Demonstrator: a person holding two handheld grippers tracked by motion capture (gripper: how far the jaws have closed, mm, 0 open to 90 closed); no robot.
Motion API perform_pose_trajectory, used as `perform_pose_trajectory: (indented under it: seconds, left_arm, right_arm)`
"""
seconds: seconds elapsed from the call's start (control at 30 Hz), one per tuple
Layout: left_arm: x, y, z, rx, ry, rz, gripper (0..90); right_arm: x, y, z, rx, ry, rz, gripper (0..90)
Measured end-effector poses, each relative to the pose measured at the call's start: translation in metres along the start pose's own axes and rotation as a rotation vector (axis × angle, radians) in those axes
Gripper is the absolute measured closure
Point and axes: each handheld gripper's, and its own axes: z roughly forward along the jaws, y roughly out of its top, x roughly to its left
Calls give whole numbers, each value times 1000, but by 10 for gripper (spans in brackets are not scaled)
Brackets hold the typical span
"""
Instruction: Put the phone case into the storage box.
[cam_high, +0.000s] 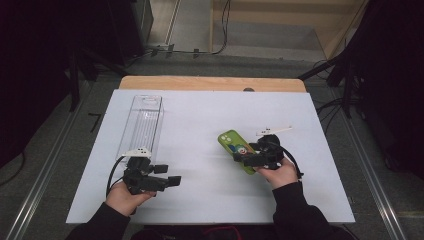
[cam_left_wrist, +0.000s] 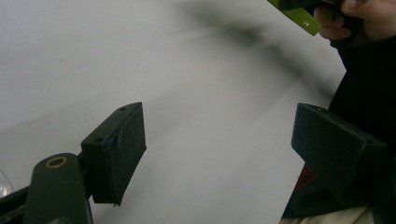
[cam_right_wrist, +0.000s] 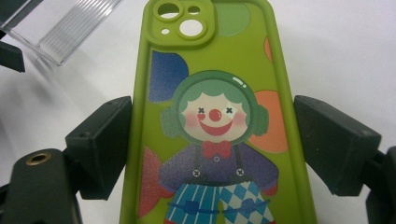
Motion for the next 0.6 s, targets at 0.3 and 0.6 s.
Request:
perform_pose_trajectory:
  seconds: [0.3,0.6]
  left_arm:
    - [-7,16,5,17,15,-3,191]
    - [-14,30,13,9,13,-5,192]
  right_arm:
    - [14,2,-1,-32,-40,5,146]
    - [21,4,0,-42,-45,52,145]
